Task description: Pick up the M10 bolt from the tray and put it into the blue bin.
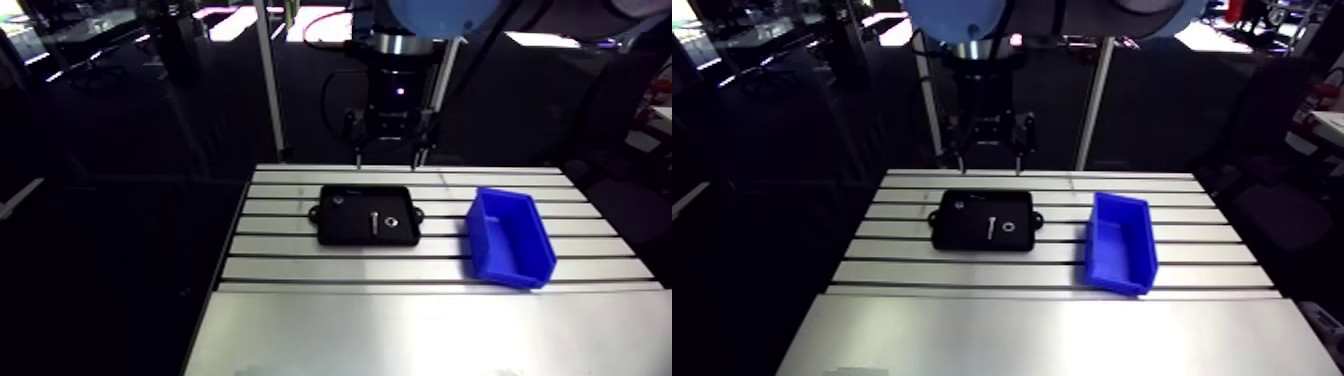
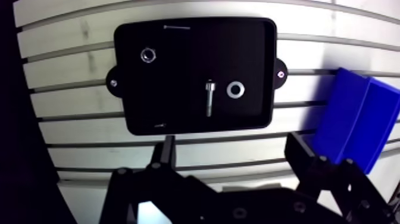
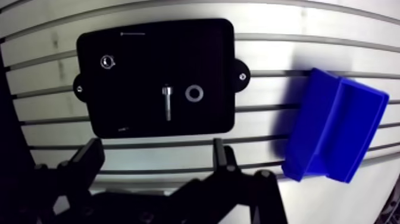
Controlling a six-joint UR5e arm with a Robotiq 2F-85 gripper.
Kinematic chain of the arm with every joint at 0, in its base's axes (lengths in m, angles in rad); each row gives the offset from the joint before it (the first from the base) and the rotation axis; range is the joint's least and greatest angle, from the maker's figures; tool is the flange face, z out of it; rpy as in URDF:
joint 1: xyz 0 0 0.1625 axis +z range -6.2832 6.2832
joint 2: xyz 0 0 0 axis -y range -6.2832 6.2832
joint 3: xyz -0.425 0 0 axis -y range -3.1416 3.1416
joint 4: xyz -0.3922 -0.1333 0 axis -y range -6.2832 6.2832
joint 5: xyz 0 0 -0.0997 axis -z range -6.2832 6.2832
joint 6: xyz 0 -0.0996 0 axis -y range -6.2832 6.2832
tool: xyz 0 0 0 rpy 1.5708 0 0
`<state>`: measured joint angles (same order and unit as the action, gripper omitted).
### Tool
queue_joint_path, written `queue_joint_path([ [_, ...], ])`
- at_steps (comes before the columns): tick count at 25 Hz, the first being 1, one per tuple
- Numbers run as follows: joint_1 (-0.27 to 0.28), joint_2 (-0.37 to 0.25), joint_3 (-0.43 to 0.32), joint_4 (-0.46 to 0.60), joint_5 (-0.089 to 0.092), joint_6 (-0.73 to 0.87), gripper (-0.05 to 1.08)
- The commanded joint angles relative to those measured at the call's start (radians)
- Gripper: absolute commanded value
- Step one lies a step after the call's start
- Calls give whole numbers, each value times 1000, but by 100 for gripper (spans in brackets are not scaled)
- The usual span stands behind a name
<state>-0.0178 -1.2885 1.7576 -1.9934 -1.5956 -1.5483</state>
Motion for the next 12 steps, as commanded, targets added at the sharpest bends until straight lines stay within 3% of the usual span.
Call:
queue_joint_path([
  [1,1,12,69,-103,1,-8,1],
  [12,6,48,130,-204,6,-29,1],
])
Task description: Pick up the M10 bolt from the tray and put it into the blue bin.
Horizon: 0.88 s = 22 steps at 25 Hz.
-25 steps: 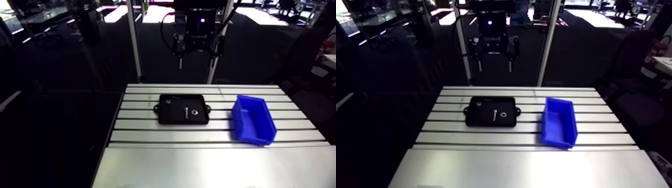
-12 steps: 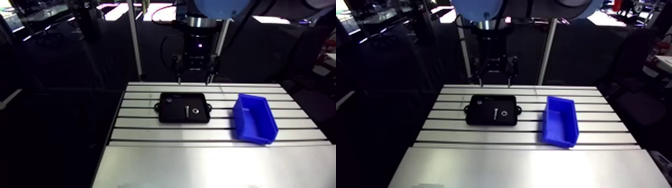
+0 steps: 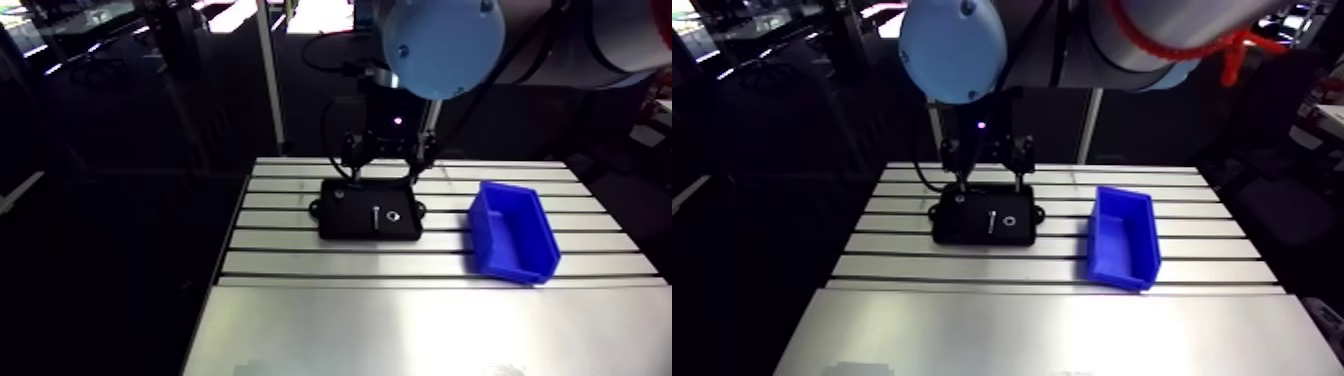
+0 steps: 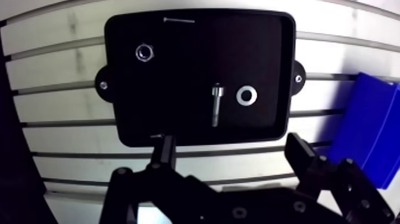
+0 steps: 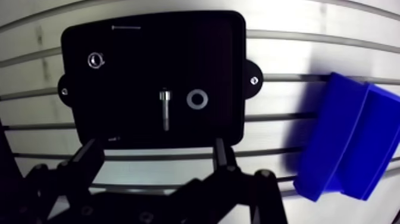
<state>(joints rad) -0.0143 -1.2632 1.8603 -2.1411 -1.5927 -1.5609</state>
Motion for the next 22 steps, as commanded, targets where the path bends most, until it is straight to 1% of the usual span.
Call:
queue_joint_path([
  [1,2,26,30,-63,3,-17,1],
  [7,2,60,38,-72,3,-17,1],
  [14,-1,98,27,-70,3,-14,1],
  [22,2,109,21,-69,6,-11,1],
])
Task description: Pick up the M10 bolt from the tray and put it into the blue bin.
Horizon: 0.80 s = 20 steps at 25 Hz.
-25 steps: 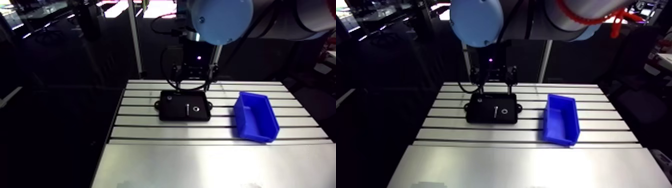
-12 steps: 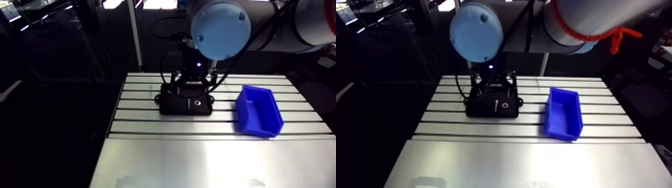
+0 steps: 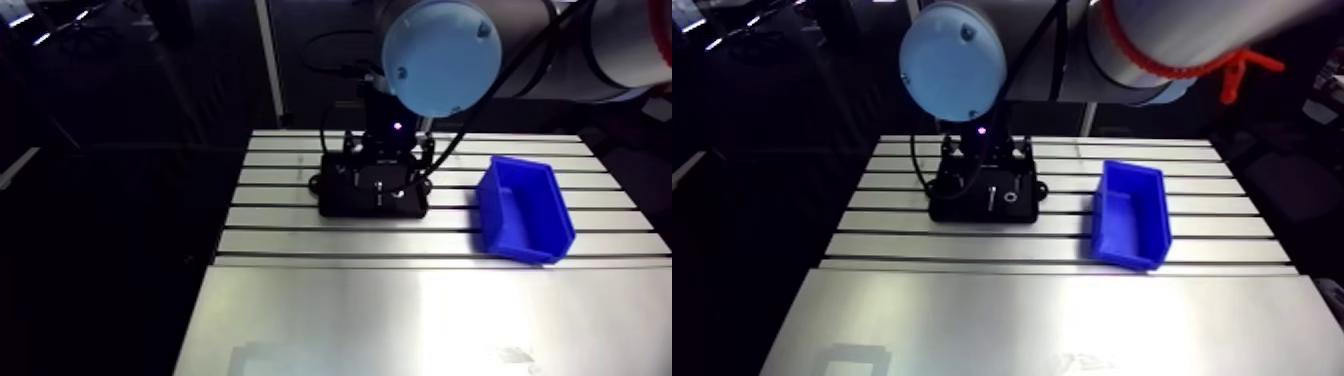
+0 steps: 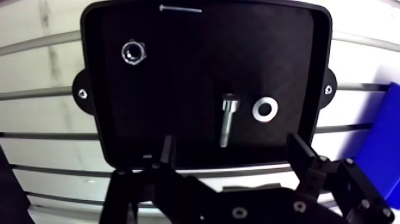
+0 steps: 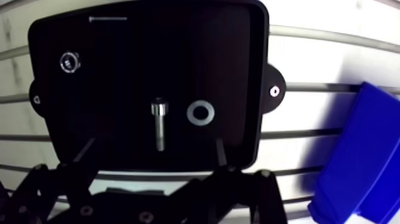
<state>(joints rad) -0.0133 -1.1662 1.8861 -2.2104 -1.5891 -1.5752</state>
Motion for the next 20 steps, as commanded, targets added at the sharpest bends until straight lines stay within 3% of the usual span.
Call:
queue_joint_path([
  [1,1,15,-6,1,2,5,2],
  [9,1,35,-18,1,5,11,23],
  [20,1,46,-21,1,5,13,32],
])
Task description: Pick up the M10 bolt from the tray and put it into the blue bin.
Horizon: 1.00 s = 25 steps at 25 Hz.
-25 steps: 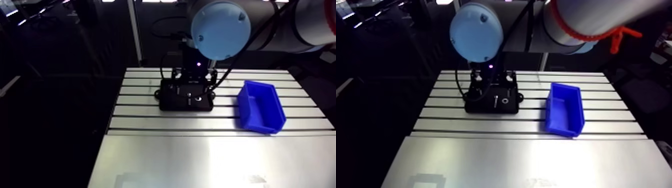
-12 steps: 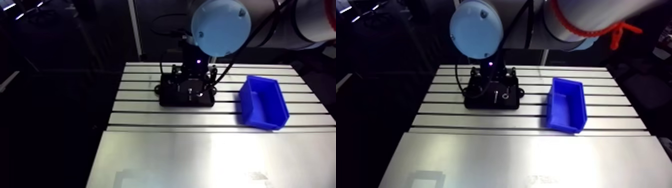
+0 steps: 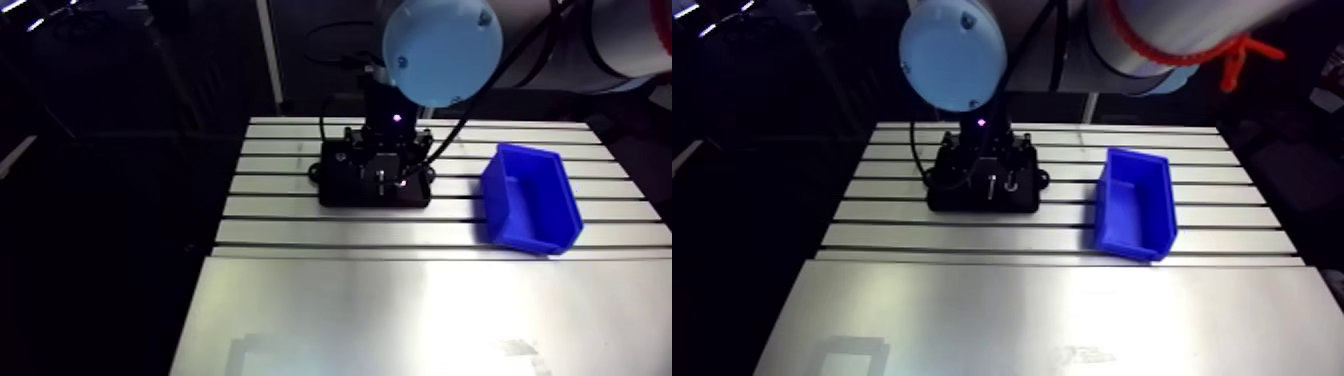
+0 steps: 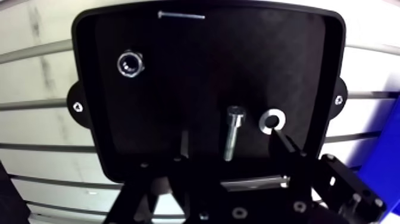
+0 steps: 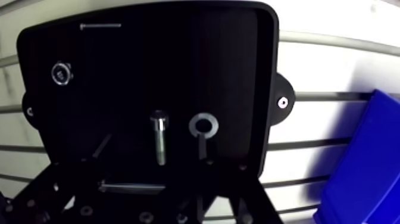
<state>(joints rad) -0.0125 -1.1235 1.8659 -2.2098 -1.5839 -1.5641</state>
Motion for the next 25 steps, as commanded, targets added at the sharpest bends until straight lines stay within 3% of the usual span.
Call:
queue_joint_path([
  [1,0,5,-1,0,0,2,34],
  [25,-3,5,0,0,2,0,54],
])
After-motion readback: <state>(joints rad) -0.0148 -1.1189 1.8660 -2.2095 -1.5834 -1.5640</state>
